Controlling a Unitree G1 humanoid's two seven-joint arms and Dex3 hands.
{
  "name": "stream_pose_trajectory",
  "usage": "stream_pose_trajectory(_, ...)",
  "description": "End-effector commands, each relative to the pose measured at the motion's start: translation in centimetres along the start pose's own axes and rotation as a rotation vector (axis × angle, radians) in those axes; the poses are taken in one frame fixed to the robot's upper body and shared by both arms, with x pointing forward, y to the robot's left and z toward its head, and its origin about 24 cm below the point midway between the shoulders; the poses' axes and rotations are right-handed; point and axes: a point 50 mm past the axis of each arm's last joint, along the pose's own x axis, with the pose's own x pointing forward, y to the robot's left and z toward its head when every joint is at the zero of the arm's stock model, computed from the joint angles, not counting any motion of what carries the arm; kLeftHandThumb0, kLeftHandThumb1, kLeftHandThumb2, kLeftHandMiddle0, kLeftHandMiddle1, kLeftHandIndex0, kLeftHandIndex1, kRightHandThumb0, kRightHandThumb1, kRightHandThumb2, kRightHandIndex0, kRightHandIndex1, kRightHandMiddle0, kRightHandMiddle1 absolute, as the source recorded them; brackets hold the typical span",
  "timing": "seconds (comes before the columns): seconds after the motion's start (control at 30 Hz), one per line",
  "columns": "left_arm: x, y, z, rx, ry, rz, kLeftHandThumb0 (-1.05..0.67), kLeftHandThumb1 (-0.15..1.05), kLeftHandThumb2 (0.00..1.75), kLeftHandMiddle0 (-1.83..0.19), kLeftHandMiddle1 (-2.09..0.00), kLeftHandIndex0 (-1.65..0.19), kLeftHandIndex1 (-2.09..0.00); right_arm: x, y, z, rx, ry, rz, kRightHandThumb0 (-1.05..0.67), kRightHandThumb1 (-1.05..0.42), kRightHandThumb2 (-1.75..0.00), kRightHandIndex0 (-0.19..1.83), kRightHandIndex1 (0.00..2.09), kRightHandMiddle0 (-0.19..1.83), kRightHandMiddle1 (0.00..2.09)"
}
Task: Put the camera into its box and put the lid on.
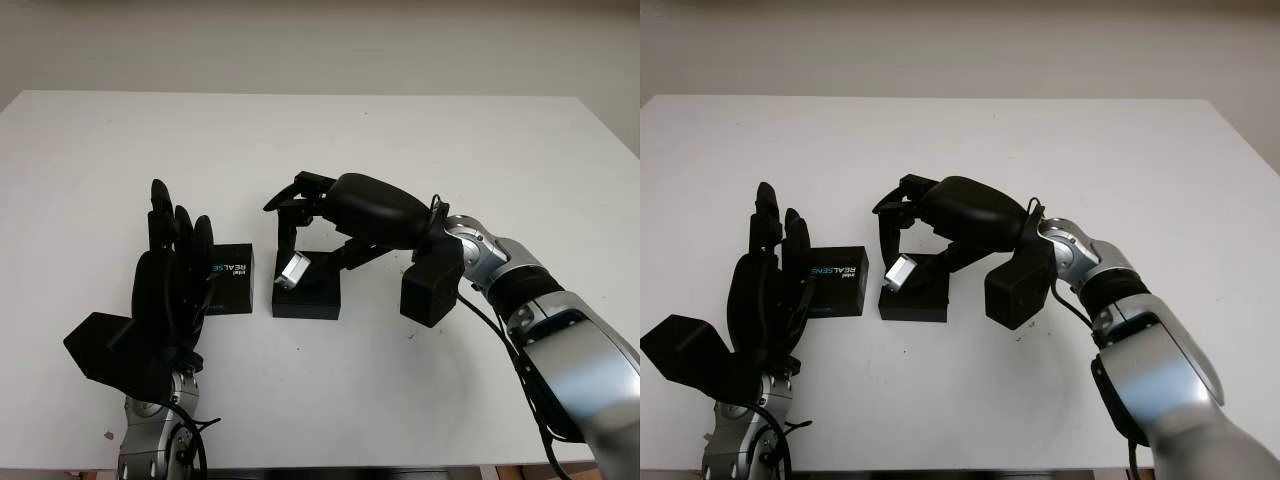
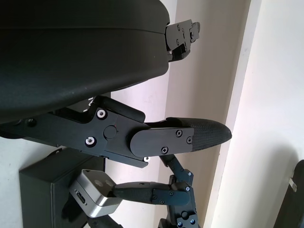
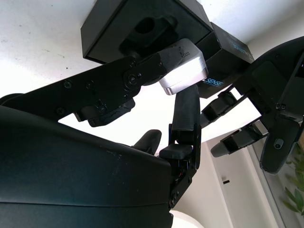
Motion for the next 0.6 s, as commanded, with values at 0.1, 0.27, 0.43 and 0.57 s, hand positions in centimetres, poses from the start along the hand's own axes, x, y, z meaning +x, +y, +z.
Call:
stream_pose_trajectory(0.1,-0.25,0.08,0.01,-0.003,0.000,0.005,-0.66,1.05,0.43,0.19,-0.03,0.19,-0.03,0.00,-0.94,-0.15,-0.018,0.009,0.002,-0.31,-0.97,-0.06,0.04,0.86,0.46,1.46)
stream_pose_trajectory(0.27,-0.27,0.18,-0.01,0.005,0.003,0.005,-0.66,1.05,0.43,0.18,-0.03,0.18,-0.03,-0.14,-1.10,-0.23,-0.018,0.015,0.006,-0.31,-0.97,-0.06,0.05,0.86,0.46,1.46)
stream_pose_trajectory(0.43,-0.29,0.20,0.03,0.007,0.004,0.003,-0.66,1.05,0.44,0.19,-0.04,0.19,-0.04,-0.13,-1.16,-0.23,-0.024,0.015,0.013,-0.31,-0.98,-0.06,0.05,0.85,0.46,1.46)
stream_pose_trajectory(0.57,-0.27,0.20,0.04,0.001,0.003,0.004,-0.66,1.05,0.43,0.19,-0.04,0.19,-0.04,-0.15,-1.32,-0.25,-0.030,0.016,0.012,-0.28,-0.98,-0.06,0.05,0.84,0.46,1.47)
